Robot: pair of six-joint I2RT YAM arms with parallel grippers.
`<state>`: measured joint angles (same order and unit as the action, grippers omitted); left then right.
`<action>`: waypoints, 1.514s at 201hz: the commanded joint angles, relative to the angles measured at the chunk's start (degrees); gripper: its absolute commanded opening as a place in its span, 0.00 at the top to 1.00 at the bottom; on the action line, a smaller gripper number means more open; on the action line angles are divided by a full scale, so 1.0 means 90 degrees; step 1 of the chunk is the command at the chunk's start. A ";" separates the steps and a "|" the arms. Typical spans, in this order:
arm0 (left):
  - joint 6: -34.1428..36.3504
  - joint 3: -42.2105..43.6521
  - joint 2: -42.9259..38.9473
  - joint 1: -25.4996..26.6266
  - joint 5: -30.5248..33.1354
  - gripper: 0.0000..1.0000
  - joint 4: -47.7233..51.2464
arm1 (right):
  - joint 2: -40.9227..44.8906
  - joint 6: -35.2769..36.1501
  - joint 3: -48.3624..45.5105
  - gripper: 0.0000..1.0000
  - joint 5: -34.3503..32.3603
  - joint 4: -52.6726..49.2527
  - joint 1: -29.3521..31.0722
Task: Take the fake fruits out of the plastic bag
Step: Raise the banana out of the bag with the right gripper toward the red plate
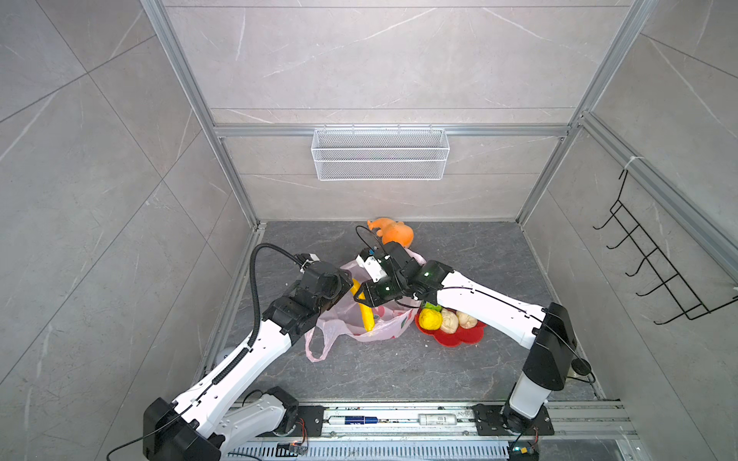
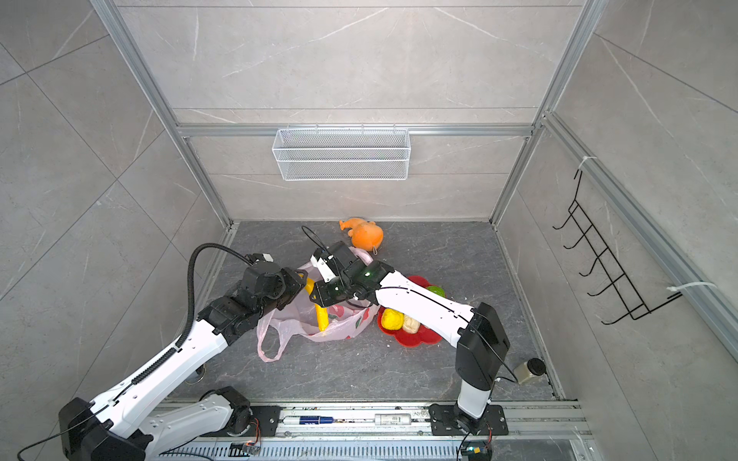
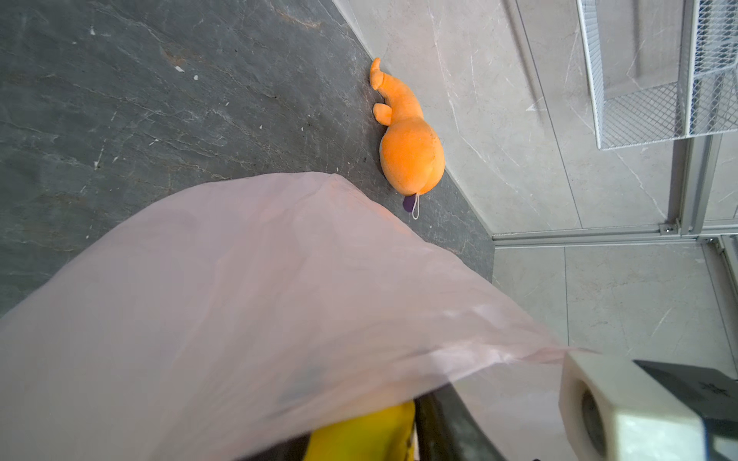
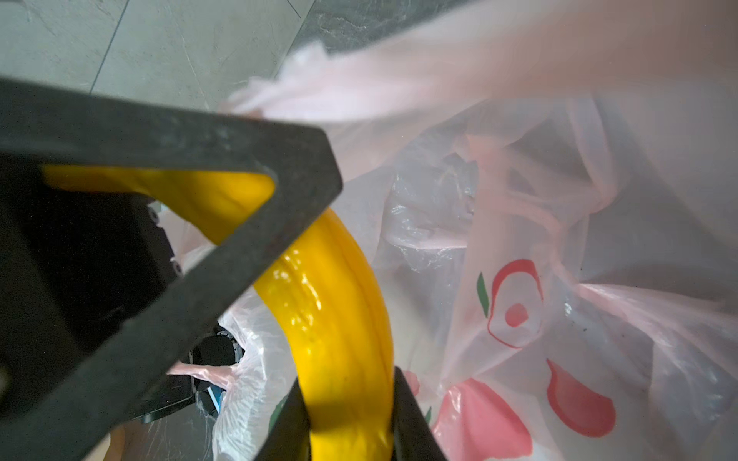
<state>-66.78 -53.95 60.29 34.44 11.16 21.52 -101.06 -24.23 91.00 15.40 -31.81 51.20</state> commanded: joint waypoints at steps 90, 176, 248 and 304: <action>0.0457 0.0178 -0.1588 0.0049 0.0486 0.23 0.1192 | 0.0425 0.0493 0.0617 0.99 -0.0954 -0.0436 0.0022; 0.0271 0.0768 -0.2357 0.0067 0.0565 0.25 0.1505 | 0.0925 0.0426 0.1050 1.00 -0.1199 0.0249 0.0014; 0.1088 0.0208 -0.1776 0.0088 0.0261 0.19 0.1739 | 0.2735 0.0474 0.1243 0.98 -0.3475 -0.2563 -0.0674; 0.2446 -0.1342 -0.1233 0.0081 0.0169 0.09 0.3419 | 0.3082 0.0315 0.0576 0.98 -0.4114 -0.3594 -0.2322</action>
<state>-51.90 -61.89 49.84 35.03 12.82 45.39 -72.10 -20.34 100.38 -18.02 -57.08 34.72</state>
